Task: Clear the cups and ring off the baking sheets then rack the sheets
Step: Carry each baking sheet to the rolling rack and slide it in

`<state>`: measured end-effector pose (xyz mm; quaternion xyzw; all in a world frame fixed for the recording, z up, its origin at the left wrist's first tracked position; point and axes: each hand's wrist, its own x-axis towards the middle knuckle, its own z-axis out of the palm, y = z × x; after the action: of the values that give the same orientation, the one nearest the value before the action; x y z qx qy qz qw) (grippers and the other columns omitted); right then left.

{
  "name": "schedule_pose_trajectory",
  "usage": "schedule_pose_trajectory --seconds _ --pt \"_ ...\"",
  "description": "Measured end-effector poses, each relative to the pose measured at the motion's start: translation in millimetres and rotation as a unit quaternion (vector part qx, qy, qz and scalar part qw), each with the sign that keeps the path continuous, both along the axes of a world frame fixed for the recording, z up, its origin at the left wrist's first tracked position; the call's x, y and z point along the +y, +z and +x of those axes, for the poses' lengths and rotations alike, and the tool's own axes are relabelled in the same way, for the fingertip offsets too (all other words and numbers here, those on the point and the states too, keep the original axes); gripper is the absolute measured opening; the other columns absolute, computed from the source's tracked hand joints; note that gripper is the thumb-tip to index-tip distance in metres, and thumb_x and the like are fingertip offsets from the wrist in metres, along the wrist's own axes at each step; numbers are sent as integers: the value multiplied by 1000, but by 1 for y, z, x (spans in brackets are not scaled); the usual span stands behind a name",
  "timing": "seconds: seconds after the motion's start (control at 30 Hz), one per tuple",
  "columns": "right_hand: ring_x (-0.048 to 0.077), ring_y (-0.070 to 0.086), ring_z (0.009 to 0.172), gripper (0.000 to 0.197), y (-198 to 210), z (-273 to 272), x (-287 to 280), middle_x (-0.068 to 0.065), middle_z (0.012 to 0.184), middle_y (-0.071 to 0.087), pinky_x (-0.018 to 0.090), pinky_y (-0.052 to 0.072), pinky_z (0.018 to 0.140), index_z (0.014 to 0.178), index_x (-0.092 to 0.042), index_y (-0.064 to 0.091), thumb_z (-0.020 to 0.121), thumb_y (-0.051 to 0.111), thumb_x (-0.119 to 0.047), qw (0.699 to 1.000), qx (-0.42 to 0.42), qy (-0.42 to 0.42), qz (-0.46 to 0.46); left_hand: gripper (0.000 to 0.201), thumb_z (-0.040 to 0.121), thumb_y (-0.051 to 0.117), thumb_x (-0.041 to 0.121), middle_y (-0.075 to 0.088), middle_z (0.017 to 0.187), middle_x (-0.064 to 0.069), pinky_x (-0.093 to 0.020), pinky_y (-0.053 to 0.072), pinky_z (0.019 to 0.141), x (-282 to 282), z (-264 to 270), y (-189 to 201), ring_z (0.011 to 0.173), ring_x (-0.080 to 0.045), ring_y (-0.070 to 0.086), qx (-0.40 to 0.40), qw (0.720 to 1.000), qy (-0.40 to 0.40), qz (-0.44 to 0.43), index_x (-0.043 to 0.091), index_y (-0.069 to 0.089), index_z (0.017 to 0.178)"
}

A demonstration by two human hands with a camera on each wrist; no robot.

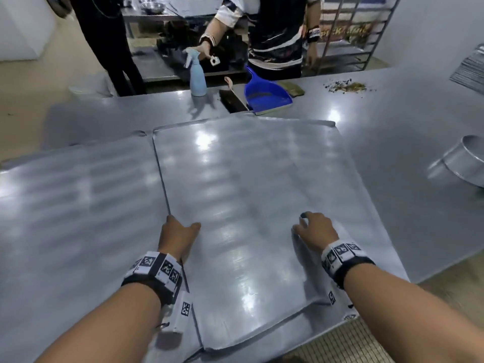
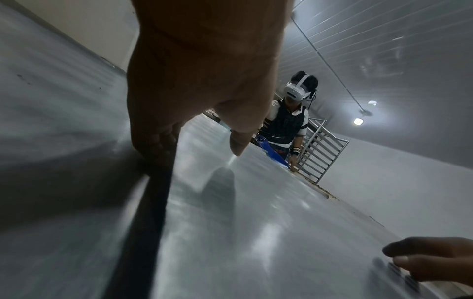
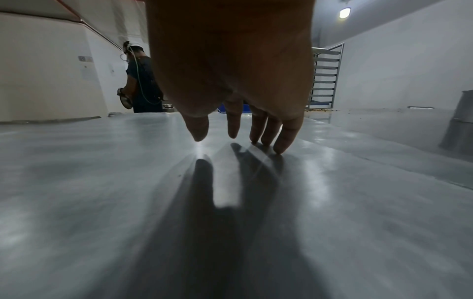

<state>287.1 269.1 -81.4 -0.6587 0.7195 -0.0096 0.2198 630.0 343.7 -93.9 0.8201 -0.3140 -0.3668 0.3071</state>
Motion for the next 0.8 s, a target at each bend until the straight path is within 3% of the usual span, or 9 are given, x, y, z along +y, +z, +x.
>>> schedule_pose_trajectory --seconds 0.2,0.3,0.37,0.43,0.5,0.67,0.8 --pt "36 47 126 56 6 -19 -57 14 136 53 43 45 99 136 -20 55 86 60 -46 1000 4 2 3 76 80 74 40 56 138 -18 -45 51 99 -17 1 -8 118 -41 59 -31 998 58 -7 7 41 142" --pt "38 53 117 59 7 -29 -94 16 127 57 44 50 93 129 -18 56 81 62 -52 1000 -16 2 -3 66 78 74 39 64 130 -15 -42 52 96 -21 -4 -11 112 -39 63 -53 994 97 -8 11 51 134" --pt "37 56 112 61 4 -34 -116 16 125 59 42 50 92 128 -14 53 80 64 -50 997 -74 -3 6 57 80 76 35 67 124 -14 -36 51 91 -23 -12 -10 108 -37 64 -58 990 126 -7 10 57 127" --pt "34 55 121 68 -3 -38 -132 14 138 56 37 45 98 138 -11 49 83 67 -47 989 -144 -18 21 50 81 77 30 69 120 -14 -33 48 87 -28 -21 -7 107 -36 66 -65 985 160 -24 7 61 123" --pt "32 52 129 73 -9 -42 -140 13 145 52 35 42 100 144 -10 45 84 69 -44 981 -189 -30 27 51 82 79 26 69 122 -15 -35 47 90 -32 -31 1 111 -36 65 -79 977 190 -52 5 62 125" --pt "32 53 128 74 -6 -85 -153 14 142 54 37 42 102 142 -9 48 83 74 -45 968 -246 -57 8 46 80 82 29 71 112 -8 -30 47 86 -56 -68 16 104 -30 68 -110 971 193 -92 10 66 119" --pt "30 58 121 72 0 -140 -167 11 136 60 41 47 103 138 -13 52 80 74 -50 959 -265 -95 -45 52 86 79 23 57 110 0 -25 39 86 -97 -120 24 101 -17 55 -91 975 163 -119 4 60 131"
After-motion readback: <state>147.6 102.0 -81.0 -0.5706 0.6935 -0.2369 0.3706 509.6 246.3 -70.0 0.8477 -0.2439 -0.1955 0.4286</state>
